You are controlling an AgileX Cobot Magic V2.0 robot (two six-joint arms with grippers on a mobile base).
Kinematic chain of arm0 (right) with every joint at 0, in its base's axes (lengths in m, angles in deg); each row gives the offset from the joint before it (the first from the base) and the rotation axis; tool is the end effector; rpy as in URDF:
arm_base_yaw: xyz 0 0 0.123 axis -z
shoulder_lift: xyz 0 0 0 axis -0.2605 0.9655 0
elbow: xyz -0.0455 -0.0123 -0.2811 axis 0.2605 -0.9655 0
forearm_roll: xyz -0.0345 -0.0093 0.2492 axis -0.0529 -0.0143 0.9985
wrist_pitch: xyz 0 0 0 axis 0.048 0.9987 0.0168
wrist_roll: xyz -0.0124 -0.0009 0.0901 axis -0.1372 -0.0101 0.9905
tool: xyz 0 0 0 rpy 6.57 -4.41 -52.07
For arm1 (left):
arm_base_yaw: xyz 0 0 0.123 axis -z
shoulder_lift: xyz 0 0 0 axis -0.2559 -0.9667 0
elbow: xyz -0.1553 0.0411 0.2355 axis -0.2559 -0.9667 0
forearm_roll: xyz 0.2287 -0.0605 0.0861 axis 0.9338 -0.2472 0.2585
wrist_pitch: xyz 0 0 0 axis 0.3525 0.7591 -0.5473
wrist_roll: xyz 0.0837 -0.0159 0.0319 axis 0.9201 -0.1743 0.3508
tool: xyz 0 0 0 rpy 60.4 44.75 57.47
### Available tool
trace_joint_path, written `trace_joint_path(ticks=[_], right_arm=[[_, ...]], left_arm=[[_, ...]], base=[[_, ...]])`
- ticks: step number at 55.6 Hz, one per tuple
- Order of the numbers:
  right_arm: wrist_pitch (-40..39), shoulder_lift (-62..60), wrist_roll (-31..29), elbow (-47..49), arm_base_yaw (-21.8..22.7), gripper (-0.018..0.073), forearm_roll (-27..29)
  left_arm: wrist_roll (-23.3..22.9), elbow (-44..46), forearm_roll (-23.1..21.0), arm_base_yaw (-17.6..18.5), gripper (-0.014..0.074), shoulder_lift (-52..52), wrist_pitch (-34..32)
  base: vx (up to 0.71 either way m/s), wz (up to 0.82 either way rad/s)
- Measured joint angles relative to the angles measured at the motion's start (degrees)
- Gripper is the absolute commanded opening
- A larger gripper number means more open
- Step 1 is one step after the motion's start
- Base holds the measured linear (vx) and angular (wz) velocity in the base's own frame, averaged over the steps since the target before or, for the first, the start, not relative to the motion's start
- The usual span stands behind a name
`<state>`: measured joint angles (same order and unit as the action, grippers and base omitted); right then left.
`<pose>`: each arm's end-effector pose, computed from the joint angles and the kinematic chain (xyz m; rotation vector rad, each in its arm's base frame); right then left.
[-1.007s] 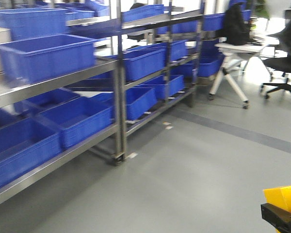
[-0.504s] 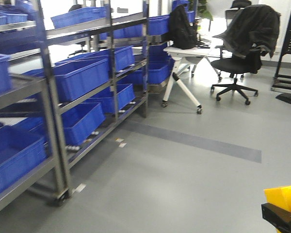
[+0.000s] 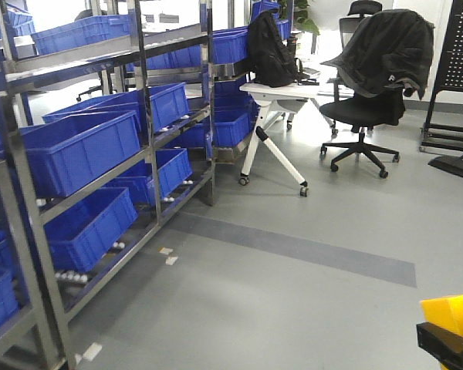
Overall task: Pick red and yellow blocks into blue bin
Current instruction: 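Drive away from the table holding both blocks, then stop in front of the large blue bin holding both blocks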
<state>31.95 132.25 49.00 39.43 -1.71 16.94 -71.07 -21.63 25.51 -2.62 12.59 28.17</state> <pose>0.1490 0.0443 0.3293 -0.3085 2.0186 0.1672 0.1227 -0.0319 0.3418 0.1968 1.8313 -0.2317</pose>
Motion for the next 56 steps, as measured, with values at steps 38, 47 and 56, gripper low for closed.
trace_joint_path(ticks=[38,47,56], right_arm=[[0.0,0.0,0.0,0.0,0.0,-0.0010,0.0],[0.0,0.0,0.0,0.0,0.0,-0.0010,0.0],[0.0,0.0,0.0,0.0,0.0,-0.0010,0.0]], left_arm=[[0.0,0.0,0.0,0.0,0.0002,0.0,0.0],[0.0,0.0,0.0,0.0,0.0002,0.0,0.0],[0.0,0.0,0.0,0.0,0.0002,0.0,0.0]], base=[[0.48,0.38],[0.39,0.58],[0.36,0.56]])
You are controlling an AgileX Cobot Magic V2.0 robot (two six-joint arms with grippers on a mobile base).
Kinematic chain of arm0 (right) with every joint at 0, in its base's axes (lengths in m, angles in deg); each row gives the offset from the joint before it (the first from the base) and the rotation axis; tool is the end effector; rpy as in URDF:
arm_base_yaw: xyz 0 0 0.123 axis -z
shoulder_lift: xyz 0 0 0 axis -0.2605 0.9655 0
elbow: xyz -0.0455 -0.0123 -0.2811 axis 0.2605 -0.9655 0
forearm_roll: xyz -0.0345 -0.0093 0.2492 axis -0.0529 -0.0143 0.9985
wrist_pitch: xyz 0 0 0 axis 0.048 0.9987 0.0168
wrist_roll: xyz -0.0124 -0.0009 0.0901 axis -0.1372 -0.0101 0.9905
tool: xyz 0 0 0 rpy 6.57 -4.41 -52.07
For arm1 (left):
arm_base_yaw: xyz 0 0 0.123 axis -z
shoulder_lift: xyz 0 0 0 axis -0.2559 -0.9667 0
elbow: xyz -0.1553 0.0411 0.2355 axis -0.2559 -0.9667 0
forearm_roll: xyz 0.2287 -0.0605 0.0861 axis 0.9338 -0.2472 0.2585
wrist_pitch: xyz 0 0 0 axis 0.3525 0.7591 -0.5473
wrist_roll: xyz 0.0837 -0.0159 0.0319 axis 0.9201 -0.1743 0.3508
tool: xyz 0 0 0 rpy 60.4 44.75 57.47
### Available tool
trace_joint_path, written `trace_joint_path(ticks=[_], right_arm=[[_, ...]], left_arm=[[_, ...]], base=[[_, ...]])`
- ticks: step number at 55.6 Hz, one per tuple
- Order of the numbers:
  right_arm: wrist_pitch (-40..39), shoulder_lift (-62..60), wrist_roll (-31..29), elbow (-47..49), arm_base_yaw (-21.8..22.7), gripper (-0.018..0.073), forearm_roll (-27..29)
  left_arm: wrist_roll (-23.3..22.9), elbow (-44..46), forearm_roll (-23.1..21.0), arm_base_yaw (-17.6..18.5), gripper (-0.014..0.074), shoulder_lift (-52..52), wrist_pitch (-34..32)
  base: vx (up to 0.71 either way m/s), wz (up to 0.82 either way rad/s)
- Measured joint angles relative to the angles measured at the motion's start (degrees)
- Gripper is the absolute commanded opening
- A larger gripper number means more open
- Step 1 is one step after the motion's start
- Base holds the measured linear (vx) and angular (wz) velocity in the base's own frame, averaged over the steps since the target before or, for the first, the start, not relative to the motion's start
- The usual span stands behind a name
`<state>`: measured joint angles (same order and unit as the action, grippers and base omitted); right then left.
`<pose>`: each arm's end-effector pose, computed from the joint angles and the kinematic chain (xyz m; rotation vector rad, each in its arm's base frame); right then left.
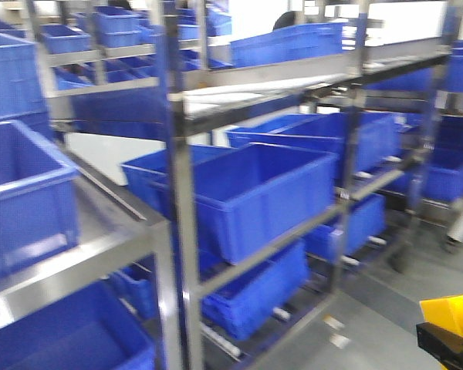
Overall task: Pick red and yellow blocks into blue bin
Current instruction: 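Stop in front of the large blue bin holding both blocks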
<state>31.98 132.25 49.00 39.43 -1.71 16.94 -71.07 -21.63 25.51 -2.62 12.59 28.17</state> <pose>0.1490 0.0443 0.3292 -0.3086 2.0191 0.1671 0.1227 -0.0319 0.3418 0.1968 1.8313 -0.2317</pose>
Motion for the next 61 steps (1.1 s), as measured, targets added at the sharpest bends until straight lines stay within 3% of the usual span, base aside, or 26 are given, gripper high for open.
trace_joint_path(ticks=[61], right_arm=[[0.4,0.0,0.0,0.0,0.0,-0.0010,0.0]], left_arm=[[0.0,0.0,0.0,0.0,0.0002,0.0,0.0]], base=[[0.22,0.61]])
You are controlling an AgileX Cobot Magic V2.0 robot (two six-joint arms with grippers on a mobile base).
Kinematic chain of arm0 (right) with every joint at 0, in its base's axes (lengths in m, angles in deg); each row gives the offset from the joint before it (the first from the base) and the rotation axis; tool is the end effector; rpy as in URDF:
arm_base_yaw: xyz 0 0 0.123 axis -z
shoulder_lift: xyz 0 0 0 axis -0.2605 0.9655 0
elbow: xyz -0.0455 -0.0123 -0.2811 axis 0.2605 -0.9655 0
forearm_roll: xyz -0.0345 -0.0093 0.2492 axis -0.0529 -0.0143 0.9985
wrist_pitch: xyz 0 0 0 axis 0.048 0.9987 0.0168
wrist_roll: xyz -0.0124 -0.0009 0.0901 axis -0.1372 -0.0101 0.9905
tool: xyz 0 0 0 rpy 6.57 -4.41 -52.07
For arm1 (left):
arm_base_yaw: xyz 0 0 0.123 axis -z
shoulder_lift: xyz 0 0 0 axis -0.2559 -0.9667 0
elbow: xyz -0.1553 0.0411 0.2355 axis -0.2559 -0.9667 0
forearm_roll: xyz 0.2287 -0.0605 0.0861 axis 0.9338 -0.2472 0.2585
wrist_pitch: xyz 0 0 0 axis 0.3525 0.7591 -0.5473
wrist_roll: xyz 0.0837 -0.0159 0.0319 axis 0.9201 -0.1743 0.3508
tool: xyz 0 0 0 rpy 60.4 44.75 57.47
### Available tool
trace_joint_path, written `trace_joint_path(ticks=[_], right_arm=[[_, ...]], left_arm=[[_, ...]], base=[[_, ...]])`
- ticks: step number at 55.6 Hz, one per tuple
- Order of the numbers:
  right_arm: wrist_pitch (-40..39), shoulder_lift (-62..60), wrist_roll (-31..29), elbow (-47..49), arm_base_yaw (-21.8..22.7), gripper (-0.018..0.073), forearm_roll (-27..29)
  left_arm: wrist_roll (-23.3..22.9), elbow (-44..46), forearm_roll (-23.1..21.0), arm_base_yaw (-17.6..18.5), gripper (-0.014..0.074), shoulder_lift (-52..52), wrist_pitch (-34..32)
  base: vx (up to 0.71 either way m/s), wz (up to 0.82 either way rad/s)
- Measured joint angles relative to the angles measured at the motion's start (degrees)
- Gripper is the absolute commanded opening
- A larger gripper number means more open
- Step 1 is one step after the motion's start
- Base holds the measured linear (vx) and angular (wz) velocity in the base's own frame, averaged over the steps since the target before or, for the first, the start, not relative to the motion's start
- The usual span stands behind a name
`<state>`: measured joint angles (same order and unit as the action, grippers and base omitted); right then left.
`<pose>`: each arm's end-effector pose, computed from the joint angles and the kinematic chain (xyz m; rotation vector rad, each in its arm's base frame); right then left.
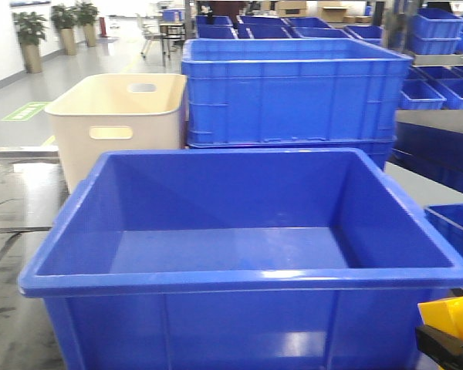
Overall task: Pick red and yellow blocks into blue bin
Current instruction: 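Stop in front of the large blue bin holding both blocks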
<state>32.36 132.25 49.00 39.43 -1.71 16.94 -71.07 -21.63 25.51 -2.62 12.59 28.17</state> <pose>0.1487 0.0442 0.3287 -0.3095 2.0256 0.1663 0.1227 -0.0319 0.3418 0.1968 1.8313 -0.2317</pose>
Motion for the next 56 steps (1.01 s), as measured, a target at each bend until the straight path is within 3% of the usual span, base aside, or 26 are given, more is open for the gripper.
trace_joint_path(ticks=[56], right_arm=[[0.5,0.0,0.0,0.0,0.0,-0.0010,0.0]], left_arm=[[0.0,0.0,0.0,0.0,0.0002,0.0,0.0]], base=[[0.00,0.02]])
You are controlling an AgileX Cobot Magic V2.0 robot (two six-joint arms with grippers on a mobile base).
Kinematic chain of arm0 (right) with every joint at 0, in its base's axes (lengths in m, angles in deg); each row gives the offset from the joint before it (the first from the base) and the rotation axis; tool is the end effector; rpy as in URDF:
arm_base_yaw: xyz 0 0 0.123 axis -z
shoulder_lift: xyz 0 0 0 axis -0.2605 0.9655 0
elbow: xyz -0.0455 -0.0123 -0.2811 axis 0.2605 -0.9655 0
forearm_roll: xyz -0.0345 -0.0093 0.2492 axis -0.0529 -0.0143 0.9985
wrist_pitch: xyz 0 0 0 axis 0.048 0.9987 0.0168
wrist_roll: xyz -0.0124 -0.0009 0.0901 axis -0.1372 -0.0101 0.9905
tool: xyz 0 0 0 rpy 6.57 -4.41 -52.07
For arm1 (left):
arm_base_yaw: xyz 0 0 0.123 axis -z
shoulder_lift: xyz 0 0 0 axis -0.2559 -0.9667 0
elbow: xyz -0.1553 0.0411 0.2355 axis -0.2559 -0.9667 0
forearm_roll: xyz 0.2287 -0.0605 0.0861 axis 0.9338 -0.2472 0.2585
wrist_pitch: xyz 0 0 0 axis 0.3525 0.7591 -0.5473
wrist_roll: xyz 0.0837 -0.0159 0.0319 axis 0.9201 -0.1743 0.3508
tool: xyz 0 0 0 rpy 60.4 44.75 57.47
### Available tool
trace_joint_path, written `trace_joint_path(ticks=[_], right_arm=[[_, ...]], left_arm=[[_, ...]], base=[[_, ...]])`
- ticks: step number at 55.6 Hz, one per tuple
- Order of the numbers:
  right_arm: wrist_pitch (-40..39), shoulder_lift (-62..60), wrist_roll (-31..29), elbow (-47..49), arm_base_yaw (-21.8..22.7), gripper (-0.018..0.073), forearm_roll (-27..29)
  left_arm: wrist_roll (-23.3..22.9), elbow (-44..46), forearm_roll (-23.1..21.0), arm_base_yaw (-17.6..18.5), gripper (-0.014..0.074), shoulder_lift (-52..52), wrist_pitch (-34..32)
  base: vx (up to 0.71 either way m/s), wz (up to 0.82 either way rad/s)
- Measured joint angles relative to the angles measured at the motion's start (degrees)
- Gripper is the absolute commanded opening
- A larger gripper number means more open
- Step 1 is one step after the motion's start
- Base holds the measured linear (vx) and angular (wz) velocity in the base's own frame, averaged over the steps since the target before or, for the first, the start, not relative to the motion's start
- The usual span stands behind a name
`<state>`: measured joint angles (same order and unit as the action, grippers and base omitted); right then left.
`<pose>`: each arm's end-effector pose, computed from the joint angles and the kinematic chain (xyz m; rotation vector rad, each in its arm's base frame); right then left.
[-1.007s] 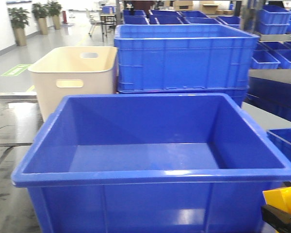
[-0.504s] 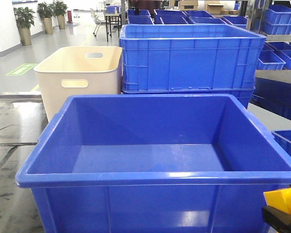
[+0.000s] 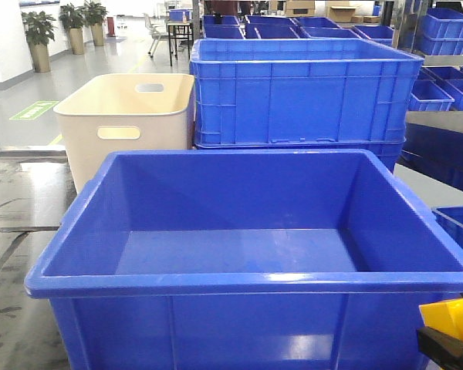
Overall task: Pick red and yellow blocks into blue bin
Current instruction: 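Stop in front of the large blue bin holding both blocks, then extend both grippers over the blue bin and open them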
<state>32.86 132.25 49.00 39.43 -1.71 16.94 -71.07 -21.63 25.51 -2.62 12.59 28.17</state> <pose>0.1484 0.0441 0.3280 -0.3107 2.0343 0.1652 0.1227 -0.0319 0.3418 0.1968 1.8313 -0.2317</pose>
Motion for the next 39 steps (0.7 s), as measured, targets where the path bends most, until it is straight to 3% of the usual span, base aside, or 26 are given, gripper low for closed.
trace_joint_path(ticks=[31,39], right_arm=[[-2.6,-0.1,0.0,0.0,0.0,-0.0010,3.6],[-8.8,-0.1,0.0,1.4,0.0,-0.0010,4.6]], left_arm=[[0.1,1.3,-1.1,0.0,0.0002,-0.4,1.4],[4.6,9.2,-1.3,0.2,0.0002,-5.1,1.0]], base=[[0.00,0.00],[0.00,0.00]])
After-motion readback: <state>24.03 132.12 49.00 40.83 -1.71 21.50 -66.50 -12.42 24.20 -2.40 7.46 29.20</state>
